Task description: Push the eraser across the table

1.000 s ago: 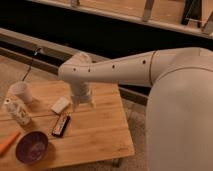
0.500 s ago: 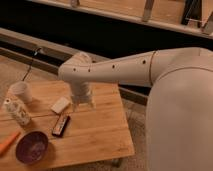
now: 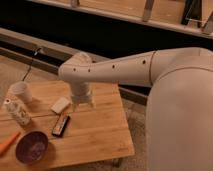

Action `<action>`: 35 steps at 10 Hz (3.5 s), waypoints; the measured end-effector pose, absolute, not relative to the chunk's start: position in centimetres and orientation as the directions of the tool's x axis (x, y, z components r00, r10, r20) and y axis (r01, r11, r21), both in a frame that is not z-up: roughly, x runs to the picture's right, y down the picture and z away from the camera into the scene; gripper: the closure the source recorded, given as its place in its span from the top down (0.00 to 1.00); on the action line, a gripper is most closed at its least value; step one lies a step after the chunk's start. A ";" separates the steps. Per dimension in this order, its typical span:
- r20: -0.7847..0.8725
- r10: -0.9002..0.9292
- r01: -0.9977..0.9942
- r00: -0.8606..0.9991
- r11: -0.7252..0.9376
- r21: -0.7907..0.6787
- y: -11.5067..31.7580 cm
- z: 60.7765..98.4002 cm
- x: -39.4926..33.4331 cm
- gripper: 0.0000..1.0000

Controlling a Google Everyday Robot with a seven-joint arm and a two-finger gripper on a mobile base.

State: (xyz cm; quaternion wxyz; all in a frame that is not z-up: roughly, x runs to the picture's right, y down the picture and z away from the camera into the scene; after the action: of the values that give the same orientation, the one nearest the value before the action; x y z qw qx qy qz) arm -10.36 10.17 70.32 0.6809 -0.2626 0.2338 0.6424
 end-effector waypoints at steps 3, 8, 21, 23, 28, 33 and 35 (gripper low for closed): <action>-0.656 0.752 -0.998 0.066 0.038 -0.057 10.2 70.3 -10.4 0.65; -0.594 0.772 -0.974 0.227 0.179 -0.141 9.9 70.1 -13.0 0.65; -0.563 0.712 -0.908 0.419 0.322 -0.269 10.2 71.7 -21.0 0.65; -0.569 0.697 -0.900 0.436 0.330 -0.285 10.3 72.6 -21.7 0.65; -0.564 0.654 -0.864 0.504 0.387 -0.322 10.8 74.9 -23.5 0.65; -0.563 0.588 -0.813 0.581 0.450 -0.369 12.4 76.7 -25.3 0.65; -0.568 0.571 -0.804 0.592 0.462 -0.374 12.9 77.3 -25.6 0.65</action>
State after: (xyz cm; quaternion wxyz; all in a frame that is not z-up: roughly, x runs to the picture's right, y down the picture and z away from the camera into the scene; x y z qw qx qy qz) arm -25.58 12.90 77.33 0.8348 -0.3151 0.1849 0.4118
